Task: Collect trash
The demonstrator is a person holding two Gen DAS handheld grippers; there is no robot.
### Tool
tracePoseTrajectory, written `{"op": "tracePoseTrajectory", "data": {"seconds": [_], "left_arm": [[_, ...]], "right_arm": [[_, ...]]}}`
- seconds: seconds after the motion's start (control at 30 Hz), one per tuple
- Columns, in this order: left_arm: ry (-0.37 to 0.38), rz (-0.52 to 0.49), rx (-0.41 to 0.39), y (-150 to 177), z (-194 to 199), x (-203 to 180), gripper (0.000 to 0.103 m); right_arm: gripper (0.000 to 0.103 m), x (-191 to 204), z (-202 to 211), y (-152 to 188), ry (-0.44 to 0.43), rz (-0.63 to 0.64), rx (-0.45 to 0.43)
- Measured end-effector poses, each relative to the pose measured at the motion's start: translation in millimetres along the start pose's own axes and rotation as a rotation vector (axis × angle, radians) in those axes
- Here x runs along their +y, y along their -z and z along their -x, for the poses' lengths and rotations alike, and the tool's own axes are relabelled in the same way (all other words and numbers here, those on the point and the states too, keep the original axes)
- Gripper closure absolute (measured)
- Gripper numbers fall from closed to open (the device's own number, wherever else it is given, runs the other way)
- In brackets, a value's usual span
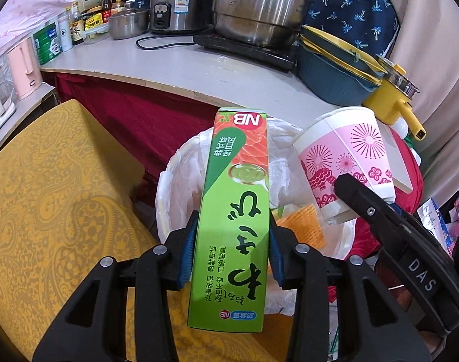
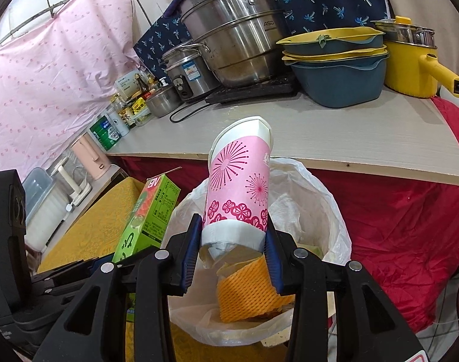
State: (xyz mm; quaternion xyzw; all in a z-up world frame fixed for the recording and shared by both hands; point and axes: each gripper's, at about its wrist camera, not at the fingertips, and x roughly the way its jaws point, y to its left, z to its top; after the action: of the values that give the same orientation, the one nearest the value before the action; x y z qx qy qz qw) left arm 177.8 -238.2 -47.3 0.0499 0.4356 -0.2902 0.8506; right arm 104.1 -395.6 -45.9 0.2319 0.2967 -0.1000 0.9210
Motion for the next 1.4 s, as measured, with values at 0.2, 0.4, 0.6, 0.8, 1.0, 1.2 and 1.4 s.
{"op": "tracePoseTrajectory", "data": {"seconds": [0.2, 0.4, 0.6, 0.8, 1.0, 1.2, 1.4], "left_arm": [[-0.026, 0.062, -0.020, -4.7, -1.7, 10.7, 0.031], [-0.047, 0.074, -0.036, -3.9, 9.4, 21.7, 0.031], [-0.094, 0.060, -0.067, 4.1, 33.5, 29.8, 0.030], [-0.149, 0.031, -0.112, 18.0, 65.5, 31.2, 0.023], [-0.191, 0.036, -0.121, 35.9, 90.1, 33.3, 0.016], [-0.237, 0.057, -0.128, 56.0, 112.4, 34.7, 0.012], [-0.253, 0.062, -0.131, 76.1, 131.8, 32.0, 0.012]], "right_arm": [[0.045, 1.5, -0.7, -6.5, 0.018, -0.012, -0.032], [0.044, 7.3, 5.6, -7.4, 0.013, -0.005, -0.040], [0.040, 20.3, 24.2, -3.9, 0.017, 0.016, -0.047], [0.030, 35.1, 50.8, 3.3, 0.040, 0.061, -0.047], [0.021, 44.6, 77.8, 17.1, 0.067, 0.113, -0.036], [0.016, 54.0, 107.2, 33.1, 0.126, 0.199, -0.043], [0.007, 57.3, 127.3, 47.8, 0.153, 0.236, -0.036]]}}
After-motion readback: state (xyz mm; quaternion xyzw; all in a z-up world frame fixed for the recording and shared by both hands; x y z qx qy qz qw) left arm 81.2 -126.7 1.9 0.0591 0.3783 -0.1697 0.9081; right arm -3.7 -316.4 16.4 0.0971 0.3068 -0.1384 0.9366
